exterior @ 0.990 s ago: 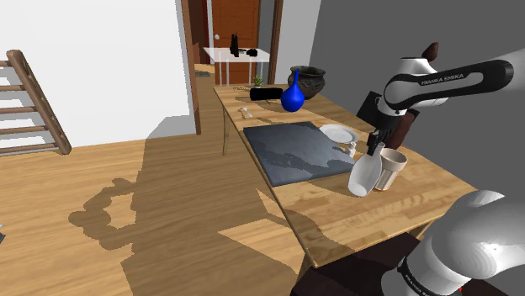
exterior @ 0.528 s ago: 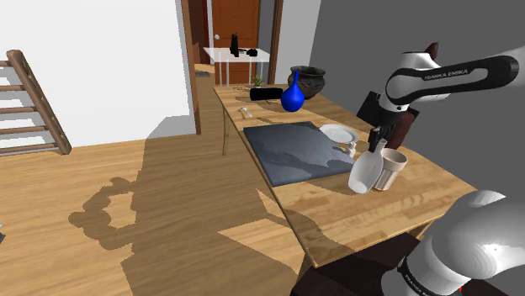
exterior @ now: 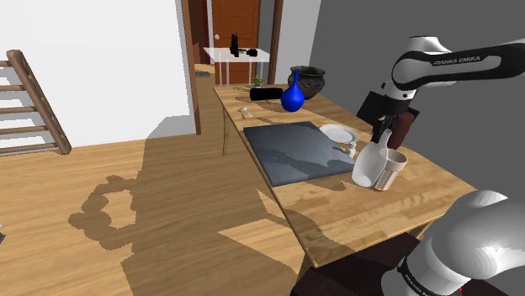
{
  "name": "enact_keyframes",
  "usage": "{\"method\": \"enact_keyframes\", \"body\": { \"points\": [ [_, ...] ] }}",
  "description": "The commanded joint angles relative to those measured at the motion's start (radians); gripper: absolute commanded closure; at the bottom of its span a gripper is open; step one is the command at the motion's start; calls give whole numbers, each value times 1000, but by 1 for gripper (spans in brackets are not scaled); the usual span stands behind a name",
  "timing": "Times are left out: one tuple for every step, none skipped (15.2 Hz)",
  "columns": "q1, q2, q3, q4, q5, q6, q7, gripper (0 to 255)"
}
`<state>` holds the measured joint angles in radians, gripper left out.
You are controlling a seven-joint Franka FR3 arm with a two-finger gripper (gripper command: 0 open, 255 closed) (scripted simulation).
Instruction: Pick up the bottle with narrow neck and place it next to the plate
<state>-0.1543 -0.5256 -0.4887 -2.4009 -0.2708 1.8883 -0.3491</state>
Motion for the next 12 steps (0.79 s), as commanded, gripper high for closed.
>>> {"method": "enact_keyframes", "body": {
  "points": [
    [0, -8, 7, 22, 3, -30, 0, 255],
    [1, -10, 10, 34, 5, -44, -1, 255],
    [2, -12, 13, 45, 6, -57, -1, 255],
    [2, -13, 16, 58, 8, -71, -1, 255],
    [3, -15, 18, 70, 10, -85, -2, 255],
    [4, -16, 21, 82, 12, -98, -3, 255],
    [4, -17, 24, 95, 13, -112, -3, 255],
    [5, -17, 26, 107, 15, -125, -4, 255],
    [6, -18, 29, 120, 17, -138, -4, 255],
    [7, -18, 31, 133, 19, -152, -5, 255],
    [8, -18, 33, 147, 20, -165, -6, 255],
    [8, -18, 36, 160, 22, -178, -7, 255]
  ]
}}
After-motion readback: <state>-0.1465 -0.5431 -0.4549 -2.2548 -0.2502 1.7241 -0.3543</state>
